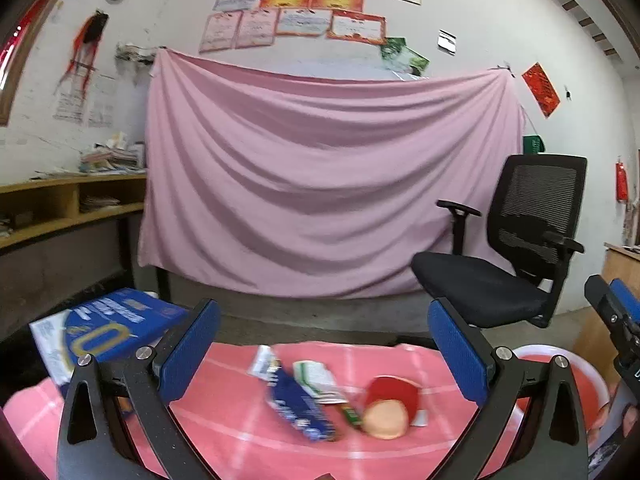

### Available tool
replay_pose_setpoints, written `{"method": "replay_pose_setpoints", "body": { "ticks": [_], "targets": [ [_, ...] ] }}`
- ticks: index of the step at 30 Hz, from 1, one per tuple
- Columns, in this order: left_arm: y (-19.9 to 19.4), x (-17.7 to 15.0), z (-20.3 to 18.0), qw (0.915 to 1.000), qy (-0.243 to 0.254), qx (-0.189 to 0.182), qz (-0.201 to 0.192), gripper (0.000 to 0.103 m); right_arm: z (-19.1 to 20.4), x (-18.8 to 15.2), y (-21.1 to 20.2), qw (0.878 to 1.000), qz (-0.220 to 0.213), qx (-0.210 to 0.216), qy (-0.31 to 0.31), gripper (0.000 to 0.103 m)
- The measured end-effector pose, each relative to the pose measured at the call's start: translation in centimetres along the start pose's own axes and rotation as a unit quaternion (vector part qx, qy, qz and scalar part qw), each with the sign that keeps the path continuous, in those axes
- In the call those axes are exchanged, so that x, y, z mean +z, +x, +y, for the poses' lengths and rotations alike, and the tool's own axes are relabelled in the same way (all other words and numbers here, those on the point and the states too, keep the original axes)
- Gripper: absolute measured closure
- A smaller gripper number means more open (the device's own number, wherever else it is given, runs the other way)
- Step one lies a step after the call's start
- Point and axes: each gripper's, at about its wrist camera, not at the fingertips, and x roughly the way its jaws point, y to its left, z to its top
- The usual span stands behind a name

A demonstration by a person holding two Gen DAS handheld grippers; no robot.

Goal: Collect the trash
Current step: 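Open both grippers over the bin and move back toward the table, then grasp the blue snack wrapper with the left gripper while the right grasps the red paper cup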

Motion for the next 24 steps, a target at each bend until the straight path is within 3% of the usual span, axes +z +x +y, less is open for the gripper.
{"method": "replay_pose_setpoints", "body": {
  "ticks": [4,9,15,21,24],
  "targets": [
    [-0.4,-0.8,2.0,0.9998,0.014,0.016,-0.005,0.002,2.3,-0.5,0.5,0.999,-0.002,0.015,-0.030,0.000],
    [0.0,-2.4,3.9,0.9994,0.020,0.022,0.018,0.002,3.6,-1.7,2.1,0.998,0.035,0.025,-0.051,0.000],
    [2.5,-3.6,4.7,0.9951,0.019,0.007,0.097,0.002,4.5,-3.4,4.3,0.992,0.106,0.033,-0.052,0.000],
    [5.7,-5.2,3.8,0.9831,0.021,0.008,0.182,0.002,4.5,-5.0,6.2,0.983,0.174,0.034,-0.050,0.000],
    [7.0,-5.9,3.5,0.9758,0.011,-0.012,0.218,0.002,4.1,-5.7,7.1,0.977,0.207,0.042,-0.036,0.000]
  ]
}}
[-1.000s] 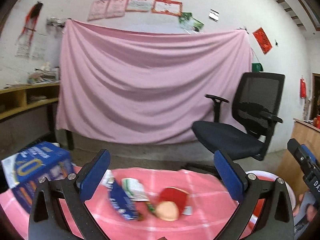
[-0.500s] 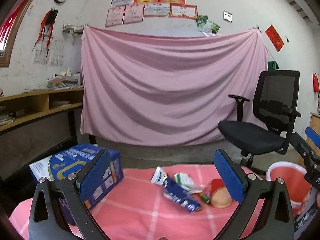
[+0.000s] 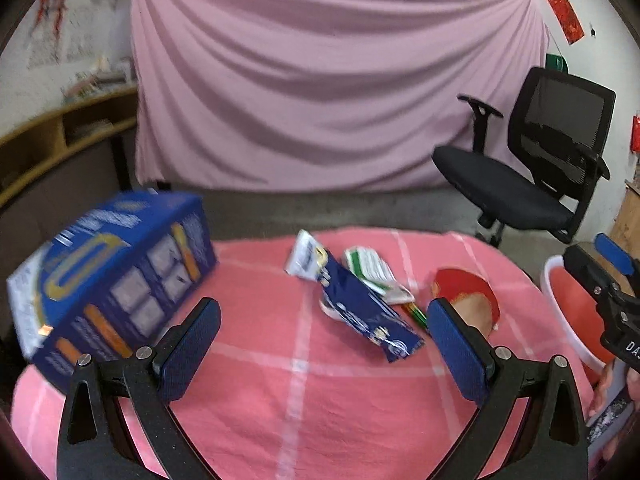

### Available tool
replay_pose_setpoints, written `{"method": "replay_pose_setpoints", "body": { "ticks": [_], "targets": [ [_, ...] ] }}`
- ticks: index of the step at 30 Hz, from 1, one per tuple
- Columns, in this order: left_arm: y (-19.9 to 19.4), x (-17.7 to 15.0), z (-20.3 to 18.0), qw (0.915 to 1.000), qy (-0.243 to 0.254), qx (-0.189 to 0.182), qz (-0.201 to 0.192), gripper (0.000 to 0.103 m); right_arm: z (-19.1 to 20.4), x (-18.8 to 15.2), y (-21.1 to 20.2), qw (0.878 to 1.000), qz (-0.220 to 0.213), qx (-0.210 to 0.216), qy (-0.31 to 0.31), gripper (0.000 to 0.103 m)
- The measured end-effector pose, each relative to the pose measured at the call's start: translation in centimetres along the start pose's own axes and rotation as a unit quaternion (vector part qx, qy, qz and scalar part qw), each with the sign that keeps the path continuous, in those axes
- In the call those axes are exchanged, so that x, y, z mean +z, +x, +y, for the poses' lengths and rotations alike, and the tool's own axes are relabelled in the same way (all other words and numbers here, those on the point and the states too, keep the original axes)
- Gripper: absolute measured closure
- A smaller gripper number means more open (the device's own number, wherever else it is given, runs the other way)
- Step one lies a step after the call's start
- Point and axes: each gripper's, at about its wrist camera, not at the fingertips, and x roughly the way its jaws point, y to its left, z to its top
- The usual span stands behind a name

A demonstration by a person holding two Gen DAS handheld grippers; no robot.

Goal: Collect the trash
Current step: 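Grasp the blue snack wrapper with the left gripper while the right grasps the red paper cup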

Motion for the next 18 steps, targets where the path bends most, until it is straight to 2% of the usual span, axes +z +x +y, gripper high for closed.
{"method": "replay_pose_setpoints", "body": {
  "ticks": [2,6,10,14,16,18],
  "targets": [
    [0.9,0.1,-0.3,0.9997,-0.002,-0.009,0.021,0.004,-0.3,0.0,0.5,1.000,0.016,0.011,0.014,0.000],
    [2.5,0.3,-0.9,0.9979,-0.012,-0.027,0.058,0.016,-0.9,-0.2,1.8,0.998,0.046,0.029,0.040,0.000],
    [4.3,0.6,-1.1,0.9945,-0.031,-0.035,0.094,0.029,-0.8,-0.3,2.5,0.997,0.065,0.033,0.038,0.000],
    [5.3,0.7,-0.4,0.9897,-0.057,-0.040,0.125,0.049,-0.4,-0.5,3.1,0.996,0.082,0.033,0.028,0.000],
    [5.1,0.9,0.2,0.9884,-0.070,-0.046,0.127,0.056,-0.3,-0.5,3.4,0.995,0.092,0.037,0.025,0.000],
    [4.7,1.0,0.9,0.9876,-0.076,-0.055,0.126,0.070,-0.2,-0.6,3.7,0.994,0.100,0.044,0.027,0.000]
  ]
}}
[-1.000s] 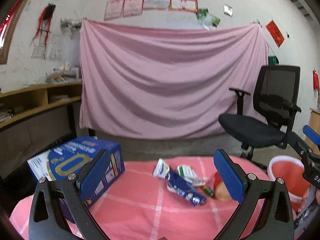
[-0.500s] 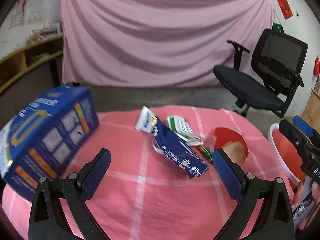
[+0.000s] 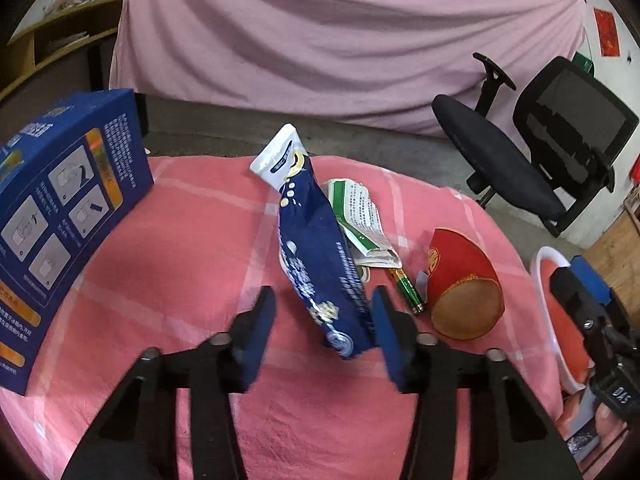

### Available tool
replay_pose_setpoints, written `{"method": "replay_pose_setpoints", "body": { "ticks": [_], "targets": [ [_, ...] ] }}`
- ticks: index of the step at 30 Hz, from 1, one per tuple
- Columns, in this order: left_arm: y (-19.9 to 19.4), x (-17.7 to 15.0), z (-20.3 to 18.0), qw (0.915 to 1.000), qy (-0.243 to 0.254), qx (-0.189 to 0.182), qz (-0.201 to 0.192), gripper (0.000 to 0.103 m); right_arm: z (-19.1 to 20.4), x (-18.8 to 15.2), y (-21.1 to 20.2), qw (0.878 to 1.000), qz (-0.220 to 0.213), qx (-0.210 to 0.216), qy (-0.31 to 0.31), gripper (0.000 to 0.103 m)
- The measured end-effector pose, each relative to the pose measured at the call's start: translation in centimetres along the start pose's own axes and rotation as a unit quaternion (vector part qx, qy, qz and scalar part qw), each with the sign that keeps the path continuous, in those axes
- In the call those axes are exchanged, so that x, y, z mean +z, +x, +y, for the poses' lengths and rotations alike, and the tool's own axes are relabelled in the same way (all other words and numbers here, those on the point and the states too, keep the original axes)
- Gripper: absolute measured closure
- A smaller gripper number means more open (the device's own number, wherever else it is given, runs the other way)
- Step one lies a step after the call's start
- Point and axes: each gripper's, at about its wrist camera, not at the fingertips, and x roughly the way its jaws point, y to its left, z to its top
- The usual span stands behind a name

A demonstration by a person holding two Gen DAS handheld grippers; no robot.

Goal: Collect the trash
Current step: 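Grasp the blue snack wrapper with the left gripper while the right grasps the red paper cup, then lift the wrapper and cup in both grippers and carry them over the red bin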

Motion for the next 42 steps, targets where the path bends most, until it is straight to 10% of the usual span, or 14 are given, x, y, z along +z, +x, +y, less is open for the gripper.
{"method": "replay_pose_setpoints", "body": {
  "ticks": [5,21,32,42],
  "targets": [
    [-0.6,0.2,1.1,1.0000,0.002,-0.004,0.005,0.085,0.3,-0.1,1.0,0.999,0.032,0.035,0.015,0.000],
    [-3.1,-1.3,4.3,0.9999,-0.007,-0.009,-0.002,0.087,2.2,-0.4,5.3,0.990,0.124,0.068,0.021,0.001],
    [-3.5,-1.9,3.0,0.9997,0.007,-0.020,-0.007,0.089,1.4,-0.8,5.8,0.985,0.136,0.092,0.050,0.053],
    [-4.0,-2.2,2.9,0.9995,0.011,-0.022,-0.019,0.089,1.4,-0.8,5.1,0.985,0.125,0.103,0.054,0.070]
  ]
}}
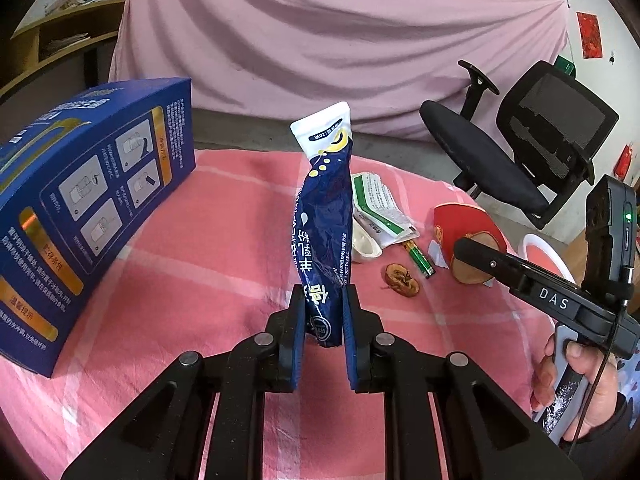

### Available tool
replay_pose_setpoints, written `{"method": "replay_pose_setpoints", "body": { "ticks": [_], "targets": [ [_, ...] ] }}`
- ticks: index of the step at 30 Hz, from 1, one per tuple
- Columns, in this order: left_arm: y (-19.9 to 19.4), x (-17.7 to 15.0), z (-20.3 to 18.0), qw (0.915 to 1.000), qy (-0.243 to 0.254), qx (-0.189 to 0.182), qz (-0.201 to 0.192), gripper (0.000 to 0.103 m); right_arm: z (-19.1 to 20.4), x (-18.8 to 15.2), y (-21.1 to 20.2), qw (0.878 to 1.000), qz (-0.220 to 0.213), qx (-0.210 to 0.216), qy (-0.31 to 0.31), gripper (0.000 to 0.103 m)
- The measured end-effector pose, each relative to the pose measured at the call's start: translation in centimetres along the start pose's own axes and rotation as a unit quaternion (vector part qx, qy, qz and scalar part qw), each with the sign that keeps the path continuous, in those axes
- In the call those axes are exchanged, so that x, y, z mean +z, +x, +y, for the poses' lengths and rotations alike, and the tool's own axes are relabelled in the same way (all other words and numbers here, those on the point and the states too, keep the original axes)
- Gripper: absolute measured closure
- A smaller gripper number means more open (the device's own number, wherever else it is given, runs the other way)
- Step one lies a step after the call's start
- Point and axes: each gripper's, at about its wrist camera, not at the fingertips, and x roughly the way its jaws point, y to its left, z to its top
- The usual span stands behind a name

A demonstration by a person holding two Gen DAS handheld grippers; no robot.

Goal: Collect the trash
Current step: 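Lift the wrapper and cup in both grippers and carry them over the red bin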

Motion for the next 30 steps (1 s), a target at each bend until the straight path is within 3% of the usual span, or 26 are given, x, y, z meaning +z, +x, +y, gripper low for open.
{"method": "replay_pose_setpoints", "body": {
  "ticks": [5,11,17,30],
  "targets": [
    [-0.7,-0.3,0.2,0.9999,0.001,0.001,-0.014,0.089,0.7,-0.1,-0.9,1.000,-0.025,0.000,-0.016,0.070],
    [-2.1,-0.6,-0.5,0.9983,0.015,0.006,-0.056,0.089,1.8,-0.7,-4.0,0.993,-0.108,0.005,-0.050,0.070],
    [-3.9,-0.8,-2.5,0.9928,0.034,0.006,-0.115,0.089,3.0,-1.7,-7.7,0.975,-0.203,-0.001,-0.091,0.070],
    [-7.2,-0.3,-10.5,0.9688,0.104,-0.036,-0.222,0.089,2.3,-3.5,-15.8,0.922,-0.355,-0.095,-0.122,0.070]
  ]
}}
